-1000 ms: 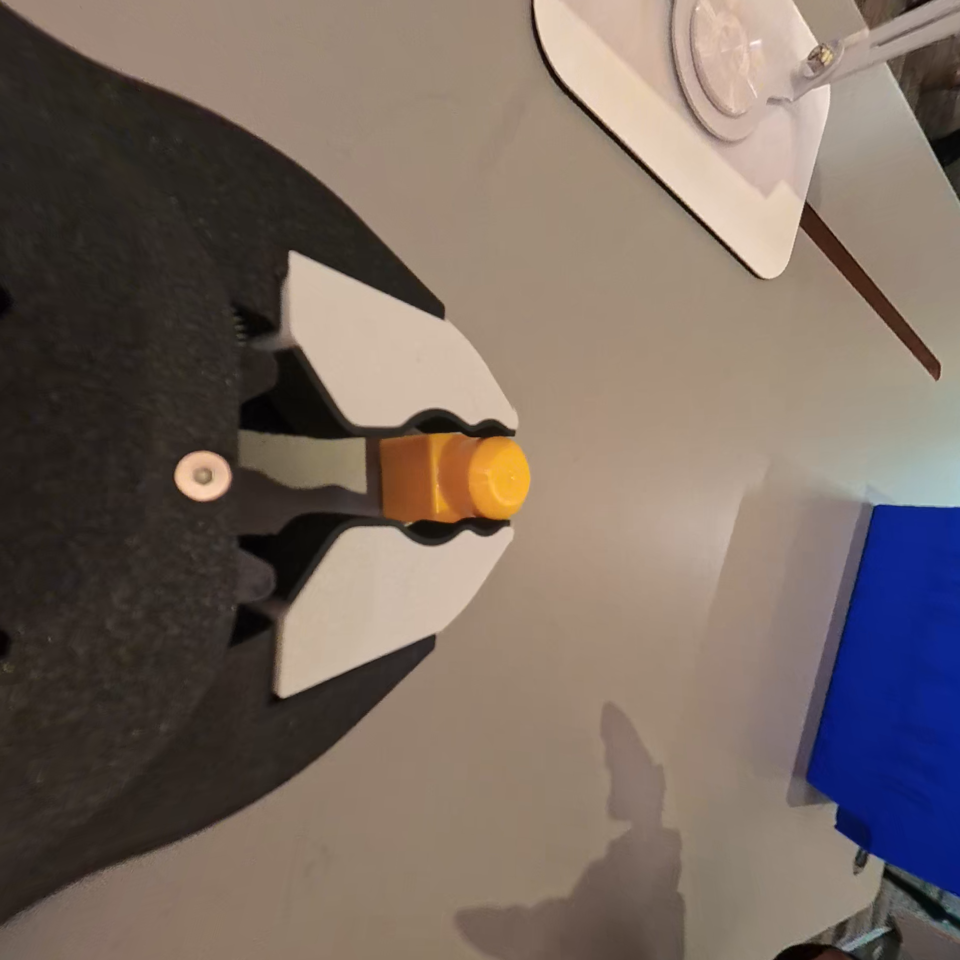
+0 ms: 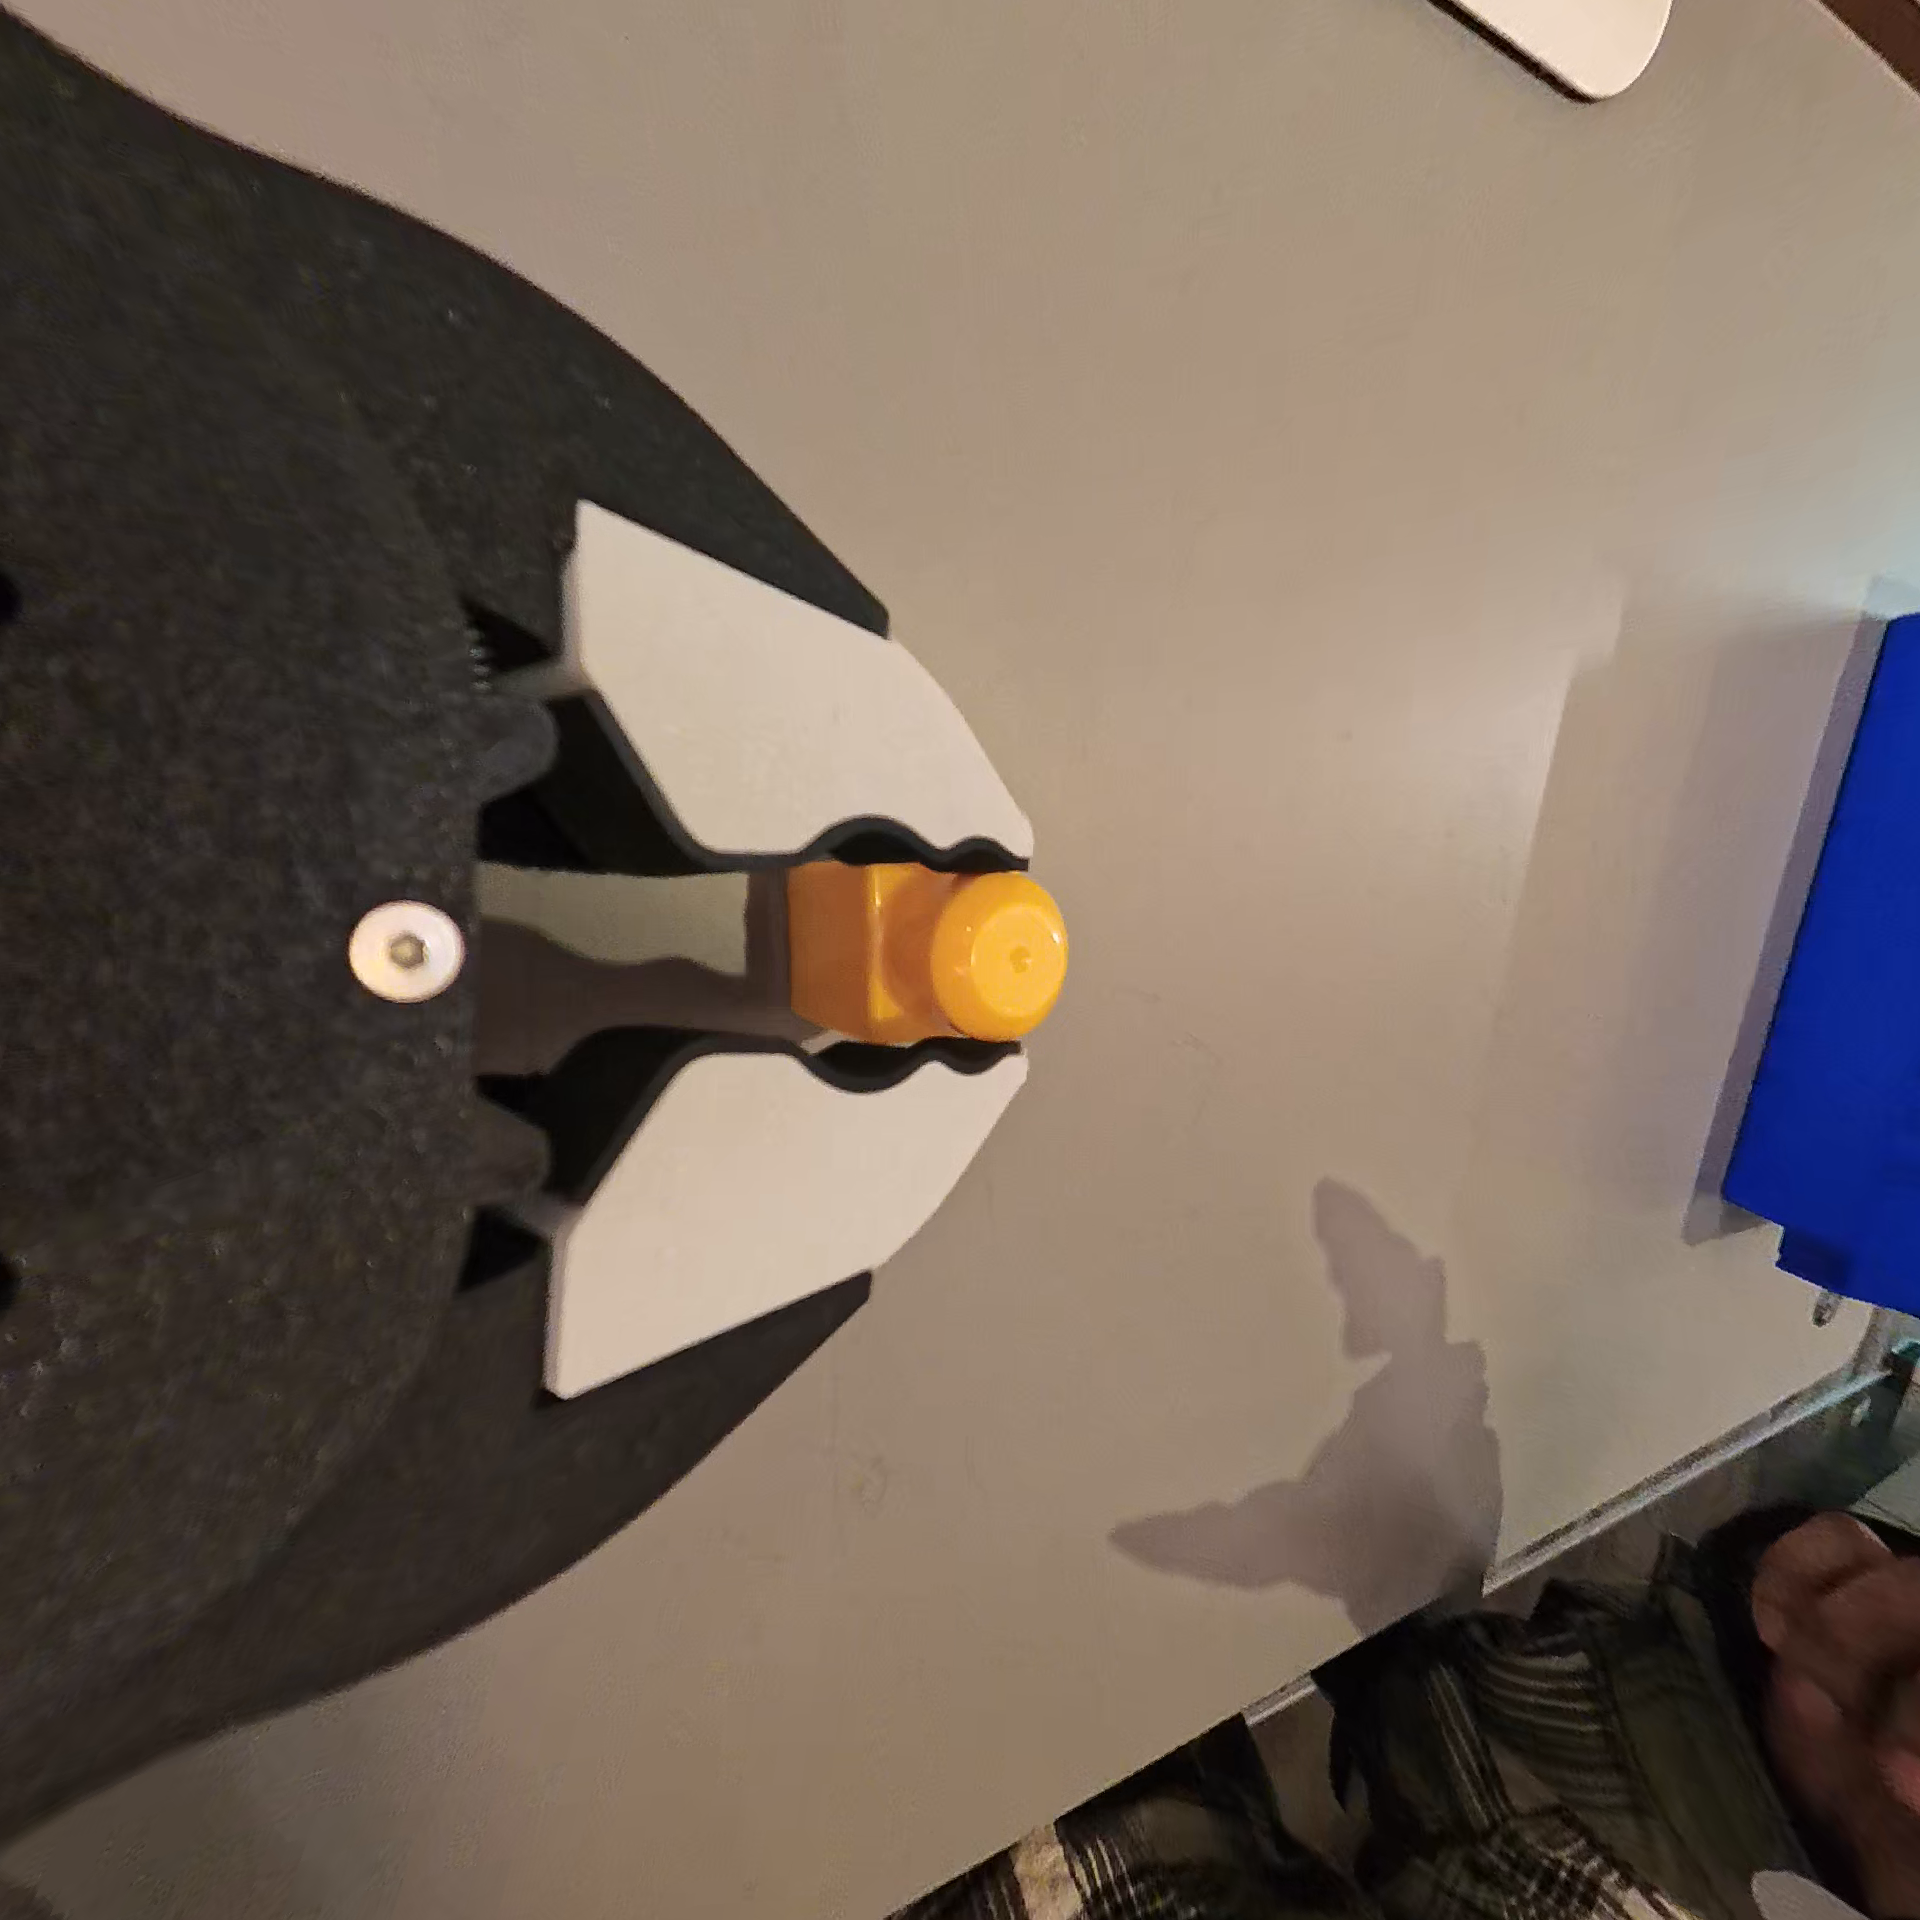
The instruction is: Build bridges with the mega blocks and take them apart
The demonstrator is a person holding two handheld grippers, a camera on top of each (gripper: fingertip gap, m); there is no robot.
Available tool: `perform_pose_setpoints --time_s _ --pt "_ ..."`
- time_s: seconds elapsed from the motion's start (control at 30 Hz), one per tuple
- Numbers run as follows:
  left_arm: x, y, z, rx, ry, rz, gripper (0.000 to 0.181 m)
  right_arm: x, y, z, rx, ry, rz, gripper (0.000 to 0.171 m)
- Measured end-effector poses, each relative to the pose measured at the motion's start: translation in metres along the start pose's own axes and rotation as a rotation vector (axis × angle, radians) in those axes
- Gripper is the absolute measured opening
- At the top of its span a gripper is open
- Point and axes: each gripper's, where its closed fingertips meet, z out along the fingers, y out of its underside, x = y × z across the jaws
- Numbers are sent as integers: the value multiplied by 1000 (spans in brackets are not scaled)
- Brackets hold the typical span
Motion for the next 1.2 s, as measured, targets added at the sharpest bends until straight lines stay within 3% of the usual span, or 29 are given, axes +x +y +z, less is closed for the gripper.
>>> perform_pose_setpoints --time_s 0.43,0.67,0.8,0.93,1.03,1.2 --pt "-1 -2 0 28 -7 11 38 0 1 1 -3 -6 5 117" --pt "-1 -44 -30 169 -137 16 44 0 -2 -3 12 -10 6 117" --pt "7 -78 -80 235 -355 61 47 0 -1 -3 8 -15 9 117" --pt "24 -89 -157 303 -613 80 52 -1 -2 -5 8 -15 3 117" --pt "39 -65 -226 288 -804 31 49 -1 -3 -7 19 -15 13 117" --pt "72 18 -328 188 -1032 -231 46 -2 -4 -9 20 -17 14 117"
